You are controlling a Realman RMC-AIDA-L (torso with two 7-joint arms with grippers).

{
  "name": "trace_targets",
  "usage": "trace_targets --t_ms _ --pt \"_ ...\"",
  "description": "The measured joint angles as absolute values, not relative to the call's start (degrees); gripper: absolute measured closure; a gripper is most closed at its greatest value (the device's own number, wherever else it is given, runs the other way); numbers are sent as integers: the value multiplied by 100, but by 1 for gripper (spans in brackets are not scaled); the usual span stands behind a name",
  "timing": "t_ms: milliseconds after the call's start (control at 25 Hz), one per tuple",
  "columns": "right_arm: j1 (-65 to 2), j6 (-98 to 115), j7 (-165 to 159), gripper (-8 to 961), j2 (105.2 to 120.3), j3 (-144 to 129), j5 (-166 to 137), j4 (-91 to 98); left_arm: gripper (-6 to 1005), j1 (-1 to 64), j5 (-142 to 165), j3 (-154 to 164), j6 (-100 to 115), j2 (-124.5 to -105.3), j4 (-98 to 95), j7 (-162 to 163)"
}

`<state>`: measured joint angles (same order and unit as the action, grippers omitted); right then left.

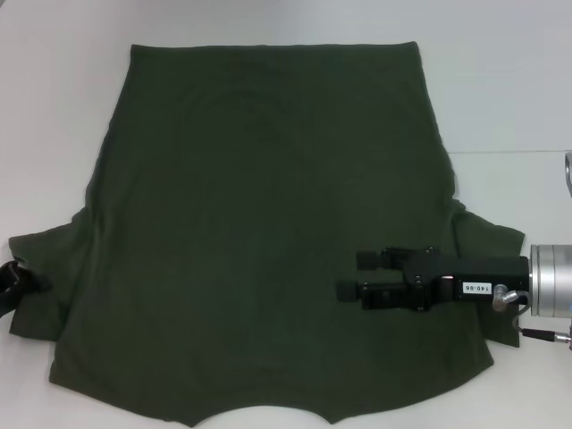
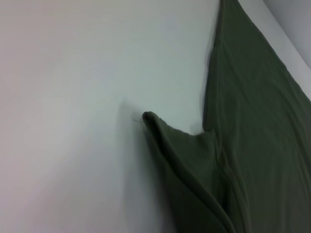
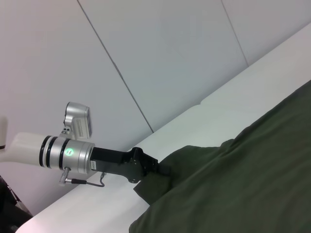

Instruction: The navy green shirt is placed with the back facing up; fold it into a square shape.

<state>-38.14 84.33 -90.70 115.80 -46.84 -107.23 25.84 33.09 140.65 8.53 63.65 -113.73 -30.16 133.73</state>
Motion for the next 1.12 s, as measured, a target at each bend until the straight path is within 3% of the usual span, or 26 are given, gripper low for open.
trace_targets --t_ms 200,880,1120 --pt "-3815 8428 -9070 40 11582 -4684 -10723 2584 986 3413 14170 841 6349 -11274 -3116 13407" --pt "-3763 8391 -9067 43 11575 -4675 -10723 2583 954 4654 15786 1078 7073 -10570 -3719 14315" --pt "-3733 8393 -9063 44 11587 -4668 -10723 2584 943 4962 15866 1948 7139 -10555 -3704 15310"
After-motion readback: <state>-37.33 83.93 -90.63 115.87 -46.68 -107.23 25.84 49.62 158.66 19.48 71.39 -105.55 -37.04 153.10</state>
